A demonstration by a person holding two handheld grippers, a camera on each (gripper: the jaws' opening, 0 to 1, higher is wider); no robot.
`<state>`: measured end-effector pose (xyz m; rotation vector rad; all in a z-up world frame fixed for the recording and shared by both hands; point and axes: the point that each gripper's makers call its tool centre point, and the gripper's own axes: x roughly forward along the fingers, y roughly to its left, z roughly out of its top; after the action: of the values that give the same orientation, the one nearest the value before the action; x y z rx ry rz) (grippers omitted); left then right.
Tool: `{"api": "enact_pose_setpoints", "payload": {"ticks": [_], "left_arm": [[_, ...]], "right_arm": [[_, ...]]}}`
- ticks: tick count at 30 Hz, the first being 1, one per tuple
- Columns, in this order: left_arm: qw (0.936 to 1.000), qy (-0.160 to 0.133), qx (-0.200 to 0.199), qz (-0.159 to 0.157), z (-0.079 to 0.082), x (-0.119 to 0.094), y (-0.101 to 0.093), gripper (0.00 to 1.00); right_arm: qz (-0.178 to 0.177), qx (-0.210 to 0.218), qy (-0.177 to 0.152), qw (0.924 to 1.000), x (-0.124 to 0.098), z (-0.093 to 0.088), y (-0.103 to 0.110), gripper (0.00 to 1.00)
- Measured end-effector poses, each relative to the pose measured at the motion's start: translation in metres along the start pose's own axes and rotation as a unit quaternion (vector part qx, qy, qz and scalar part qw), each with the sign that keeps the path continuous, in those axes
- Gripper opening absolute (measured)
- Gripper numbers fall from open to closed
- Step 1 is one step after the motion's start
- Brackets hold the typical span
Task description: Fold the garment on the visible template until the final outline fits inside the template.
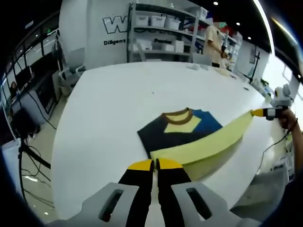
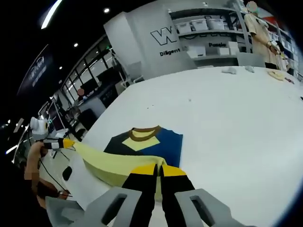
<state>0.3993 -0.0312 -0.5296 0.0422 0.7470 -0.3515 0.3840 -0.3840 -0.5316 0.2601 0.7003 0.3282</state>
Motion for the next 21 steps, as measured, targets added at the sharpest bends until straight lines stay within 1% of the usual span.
{"api": "enact_pose_setpoints", "payload": {"ticks": [1,8,10,13,14,21], "left_arm": [[1.0,-0.006,0.003,-0.002,0.004,0.003,0.0,0.0],[0.9995,-0.024,-0.018,0.005,0.02,0.014,0.007,0.0],[0.9995,-0.024,-0.019,0.007,0.023,0.017,0.01,0.0],[0.9992,-0.031,-0.022,0.008,0.032,0.022,0.016,0.0],[0.999,-0.039,-0.02,0.008,0.036,0.025,0.017,0.0],[0.9985,-0.046,-0.027,0.012,0.047,0.04,0.026,0.0]], "right_arm": [[-0.003,0.002,-0.004,1.0,0.002,0.004,0.0,0.0],[-0.008,-0.002,-0.018,0.9998,0.012,0.023,0.004,0.0],[-0.013,-0.005,-0.018,0.9997,0.014,0.027,0.002,0.0],[-0.019,-0.014,-0.021,0.9995,0.018,0.034,-0.001,0.0],[-0.02,-0.015,-0.022,0.9994,0.019,0.036,-0.001,0.0],[-0.023,-0.024,-0.03,0.999,0.033,0.05,-0.005,0.0]]}}
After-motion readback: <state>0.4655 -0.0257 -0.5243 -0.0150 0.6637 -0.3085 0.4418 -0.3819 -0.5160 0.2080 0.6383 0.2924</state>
